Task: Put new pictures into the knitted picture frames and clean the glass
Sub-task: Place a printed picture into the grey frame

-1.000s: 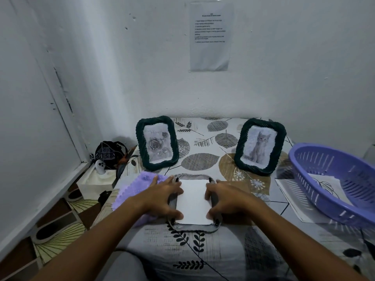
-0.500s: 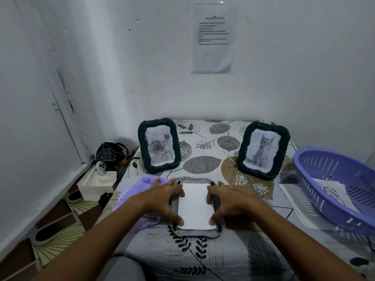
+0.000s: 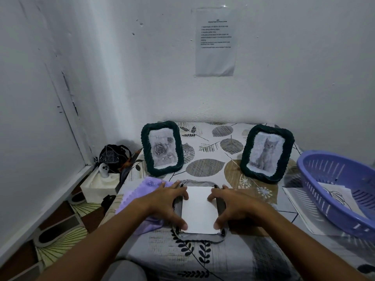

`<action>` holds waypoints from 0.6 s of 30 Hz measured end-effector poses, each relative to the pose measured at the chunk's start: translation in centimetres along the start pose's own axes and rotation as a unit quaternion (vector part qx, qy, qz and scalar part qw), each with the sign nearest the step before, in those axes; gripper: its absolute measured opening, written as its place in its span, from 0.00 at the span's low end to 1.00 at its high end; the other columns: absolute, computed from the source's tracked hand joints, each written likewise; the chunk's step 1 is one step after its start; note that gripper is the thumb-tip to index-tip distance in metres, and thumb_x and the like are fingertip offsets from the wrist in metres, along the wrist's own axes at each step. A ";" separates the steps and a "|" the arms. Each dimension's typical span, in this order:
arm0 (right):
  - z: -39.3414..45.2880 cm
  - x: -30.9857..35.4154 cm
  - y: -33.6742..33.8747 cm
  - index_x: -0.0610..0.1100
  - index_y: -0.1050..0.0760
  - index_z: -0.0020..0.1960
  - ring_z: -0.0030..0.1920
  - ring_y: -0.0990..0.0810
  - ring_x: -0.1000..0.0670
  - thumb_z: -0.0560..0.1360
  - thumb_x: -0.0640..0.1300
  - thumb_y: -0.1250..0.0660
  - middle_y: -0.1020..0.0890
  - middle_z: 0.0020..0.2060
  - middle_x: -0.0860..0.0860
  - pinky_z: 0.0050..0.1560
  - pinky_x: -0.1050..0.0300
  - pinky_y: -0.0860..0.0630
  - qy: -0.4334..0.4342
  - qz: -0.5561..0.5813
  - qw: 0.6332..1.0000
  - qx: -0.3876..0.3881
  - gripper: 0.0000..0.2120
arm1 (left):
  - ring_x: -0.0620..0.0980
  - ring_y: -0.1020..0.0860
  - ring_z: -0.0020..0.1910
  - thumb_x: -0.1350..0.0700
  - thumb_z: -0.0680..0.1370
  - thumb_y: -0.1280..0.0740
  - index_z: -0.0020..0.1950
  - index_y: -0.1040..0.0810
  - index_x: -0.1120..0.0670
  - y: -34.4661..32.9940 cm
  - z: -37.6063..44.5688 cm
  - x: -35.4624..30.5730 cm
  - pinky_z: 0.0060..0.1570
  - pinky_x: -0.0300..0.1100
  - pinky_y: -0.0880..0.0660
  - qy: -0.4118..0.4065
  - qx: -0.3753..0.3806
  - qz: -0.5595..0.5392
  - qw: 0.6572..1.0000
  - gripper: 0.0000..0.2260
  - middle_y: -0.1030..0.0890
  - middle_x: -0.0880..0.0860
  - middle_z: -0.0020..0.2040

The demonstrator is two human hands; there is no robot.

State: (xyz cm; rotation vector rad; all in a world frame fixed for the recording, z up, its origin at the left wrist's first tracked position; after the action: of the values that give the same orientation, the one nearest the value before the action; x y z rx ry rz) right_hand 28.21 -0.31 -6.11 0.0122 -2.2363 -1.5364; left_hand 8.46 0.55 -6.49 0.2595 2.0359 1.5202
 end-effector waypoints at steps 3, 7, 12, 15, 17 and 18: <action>0.3 -0.2 0.0 0.61 0.35 0.66 0.64 0.31 0.46 0.57 0.62 0.23 0.33 0.69 0.49 0.61 0.49 0.29 -0.004 -0.001 1.000 0.009 0.40 | 0.50 0.46 0.76 0.35 0.63 0.25 0.67 0.33 0.47 0.0 0.2 0.0 0.73 0.51 0.62 0.002 0.000 0.008 1.000 0.38 0.39 0.53 0.75; 0.3 -0.3 -0.1 0.62 0.37 0.67 0.67 0.32 0.45 0.57 0.63 0.23 0.35 0.71 0.49 0.63 0.48 0.30 -0.001 -0.017 1.000 0.018 0.42 | 0.47 0.53 0.77 0.33 0.60 0.26 0.71 0.36 0.44 -0.1 0.6 0.5 0.74 0.55 0.62 0.003 0.012 0.018 1.000 0.43 0.44 0.51 0.78; 0.4 -0.4 -0.3 0.63 0.42 0.73 0.76 0.49 0.44 0.59 0.63 0.23 0.46 0.77 0.55 0.71 0.41 0.43 0.008 -0.007 1.000 0.029 0.47 | 0.46 0.54 0.77 0.34 0.62 0.25 0.73 0.36 0.45 0.0 0.9 0.5 0.74 0.56 0.61 0.002 0.024 0.040 0.999 0.43 0.44 0.48 0.78; 0.1 -0.2 -0.1 0.62 0.41 0.73 0.77 0.50 0.44 0.60 0.62 0.23 0.47 0.77 0.57 0.72 0.42 0.44 0.011 -0.021 0.999 0.033 0.46 | 0.47 0.54 0.77 0.33 0.62 0.26 0.73 0.36 0.45 -0.1 1.1 0.5 0.74 0.56 0.61 0.002 0.025 0.044 0.999 0.43 0.44 0.48 0.78; 0.0 0.0 -0.1 0.61 0.41 0.74 0.77 0.51 0.44 0.61 0.61 0.24 0.48 0.77 0.57 0.72 0.41 0.46 0.012 -0.031 0.999 0.036 0.45 | 0.48 0.54 0.77 0.33 0.61 0.26 0.72 0.36 0.44 -0.3 1.1 0.8 0.74 0.57 0.61 0.002 0.024 0.045 0.999 0.43 0.43 0.48 0.78; -0.1 0.1 0.0 0.61 0.41 0.74 0.77 0.53 0.44 0.62 0.61 0.24 0.49 0.77 0.57 0.73 0.41 0.47 0.013 -0.035 0.999 0.037 0.45 | 0.48 0.53 0.77 0.32 0.61 0.26 0.72 0.36 0.44 -0.4 1.2 0.9 0.74 0.56 0.61 0.003 0.023 0.046 0.999 0.43 0.43 0.48 0.78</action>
State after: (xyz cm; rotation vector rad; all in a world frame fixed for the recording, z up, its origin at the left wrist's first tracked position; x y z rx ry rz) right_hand 28.13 -0.41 -6.06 0.1332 -2.2934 -1.4780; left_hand 8.46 1.77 -7.38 0.3721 2.0910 1.5311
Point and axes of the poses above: each hand's wrist, its own z-axis towards the middle knuckle, its own y-axis out of the back of the hand, x = y × z, the point moved 6 cm from there along z, towards the middle knuckle
